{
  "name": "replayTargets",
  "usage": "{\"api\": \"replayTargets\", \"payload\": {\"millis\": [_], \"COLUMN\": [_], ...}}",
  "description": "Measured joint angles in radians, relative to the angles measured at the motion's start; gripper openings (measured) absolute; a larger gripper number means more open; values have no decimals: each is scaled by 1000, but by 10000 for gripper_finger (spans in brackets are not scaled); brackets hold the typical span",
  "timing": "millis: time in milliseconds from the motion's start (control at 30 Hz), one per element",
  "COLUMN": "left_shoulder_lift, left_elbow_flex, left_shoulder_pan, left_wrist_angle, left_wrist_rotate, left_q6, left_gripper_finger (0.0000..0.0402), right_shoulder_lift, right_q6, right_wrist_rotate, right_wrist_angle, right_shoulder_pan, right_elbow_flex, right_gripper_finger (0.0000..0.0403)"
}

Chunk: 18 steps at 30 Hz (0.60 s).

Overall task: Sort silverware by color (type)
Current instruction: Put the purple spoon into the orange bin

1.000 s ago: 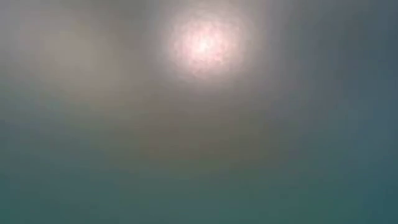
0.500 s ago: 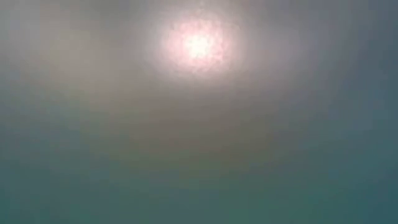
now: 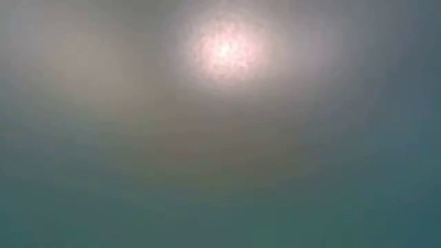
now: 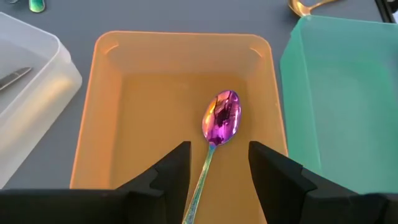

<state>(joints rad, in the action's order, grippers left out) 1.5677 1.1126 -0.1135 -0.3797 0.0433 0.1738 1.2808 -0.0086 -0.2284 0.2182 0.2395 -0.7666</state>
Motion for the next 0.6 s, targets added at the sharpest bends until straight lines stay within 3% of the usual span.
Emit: {"api": "replayTargets", "payload": {"millis": [133,367,600], "left_shoulder_lift": [14,13,-2], "left_elbow_flex": [0,0,-1], "left_shoulder_pan": [-7,-21,-71], "left_wrist_angle": [0,-17,-234], "left_wrist_rotate": [18,144,288], "left_q6": [0,1,77], "left_gripper_finger": [157,157,157], "right_shoulder_lift": [0,0,32], "right_q6": [30,102,171], "right_wrist_rotate": [-68,-95,-114], "right_wrist_angle": [0,-10,0], "right_shoulder_pan": [36,52,77], "right_elbow_flex": [0,0,17], "right_gripper_finger": [179,179,179]}}
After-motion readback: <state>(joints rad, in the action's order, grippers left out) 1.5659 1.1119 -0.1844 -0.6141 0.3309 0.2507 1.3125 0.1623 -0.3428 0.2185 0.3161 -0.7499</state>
